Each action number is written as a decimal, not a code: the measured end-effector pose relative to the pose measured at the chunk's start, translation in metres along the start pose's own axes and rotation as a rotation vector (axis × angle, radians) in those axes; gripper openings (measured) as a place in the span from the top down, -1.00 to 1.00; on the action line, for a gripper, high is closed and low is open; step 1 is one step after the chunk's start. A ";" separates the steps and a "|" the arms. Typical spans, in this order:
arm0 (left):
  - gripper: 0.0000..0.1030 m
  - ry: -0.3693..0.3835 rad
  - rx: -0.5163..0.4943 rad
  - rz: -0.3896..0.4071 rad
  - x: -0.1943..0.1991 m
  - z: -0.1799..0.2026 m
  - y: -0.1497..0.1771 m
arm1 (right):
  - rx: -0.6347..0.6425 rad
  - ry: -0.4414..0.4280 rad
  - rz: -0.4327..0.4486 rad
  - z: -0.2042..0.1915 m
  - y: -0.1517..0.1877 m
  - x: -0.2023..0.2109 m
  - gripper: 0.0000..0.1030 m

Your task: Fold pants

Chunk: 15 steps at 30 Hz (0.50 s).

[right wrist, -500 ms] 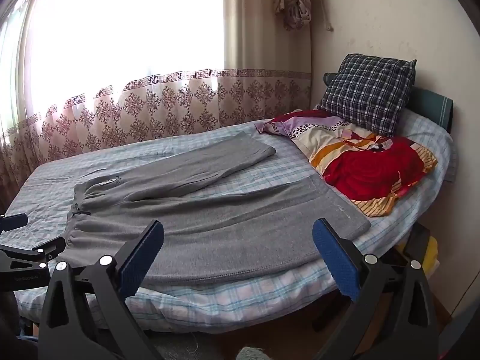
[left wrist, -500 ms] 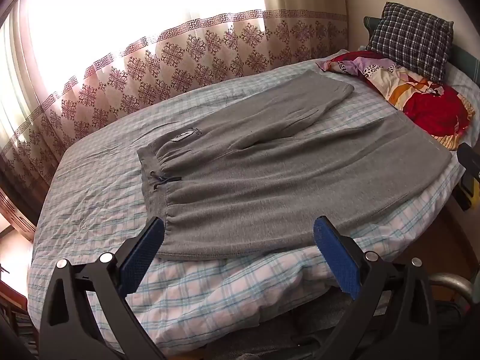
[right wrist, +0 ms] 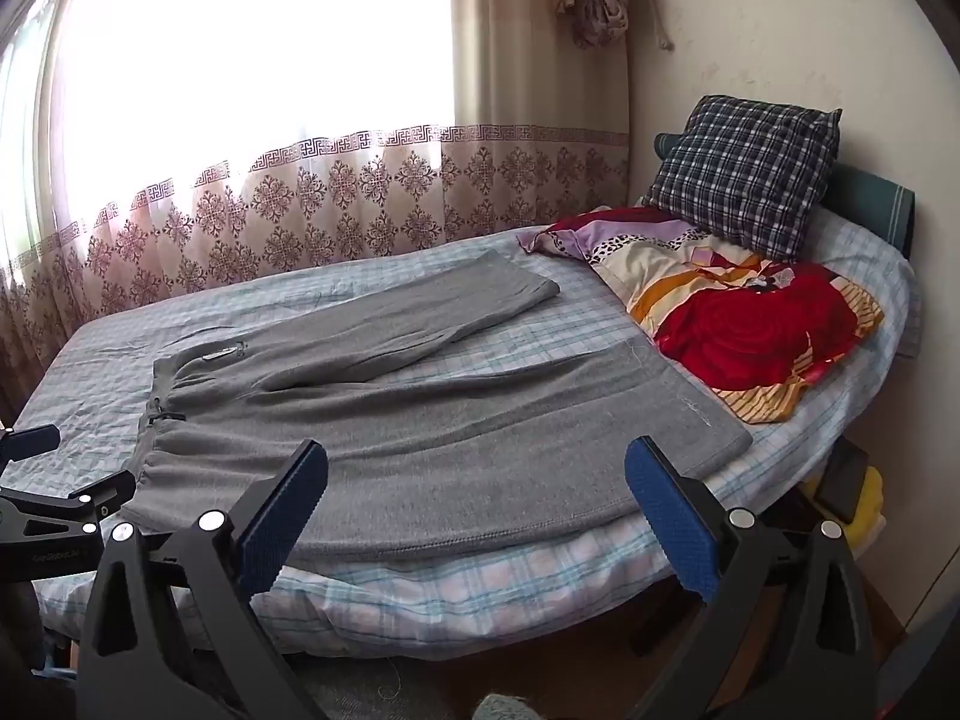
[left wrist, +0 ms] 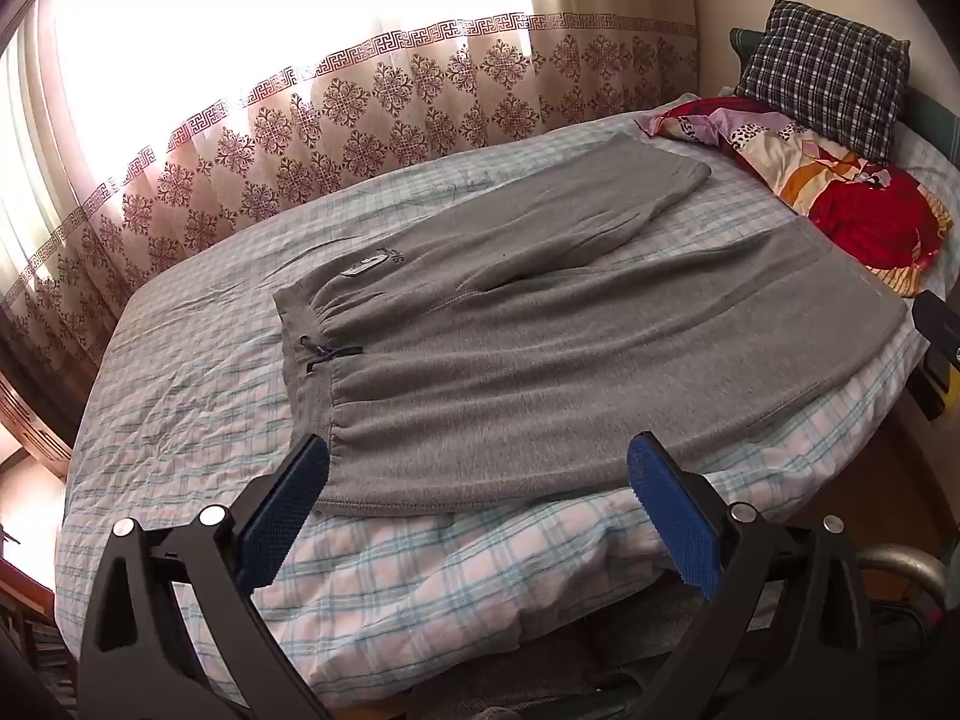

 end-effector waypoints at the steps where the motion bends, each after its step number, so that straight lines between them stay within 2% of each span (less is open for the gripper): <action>1: -0.95 -0.001 0.000 0.000 0.000 0.000 0.000 | 0.000 -0.001 0.000 0.000 0.000 0.000 -0.91; 10: -0.95 0.001 0.003 -0.007 -0.001 -0.002 0.002 | -0.015 -0.025 -0.030 0.002 0.000 -0.005 -0.91; 15: -0.95 0.000 0.009 -0.010 -0.003 -0.003 0.001 | -0.003 -0.017 0.025 0.000 -0.004 0.005 -0.91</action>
Point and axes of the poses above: each gripper's, at about its wrist camera, not at the fingertips, and x roughly against the way its jaws point, z to its right, y to its underside, the point moved 1 cm from there along -x, roughly the way its jaws point, and after that the axes turned 3 degrees about x, right-handed, at the moved point
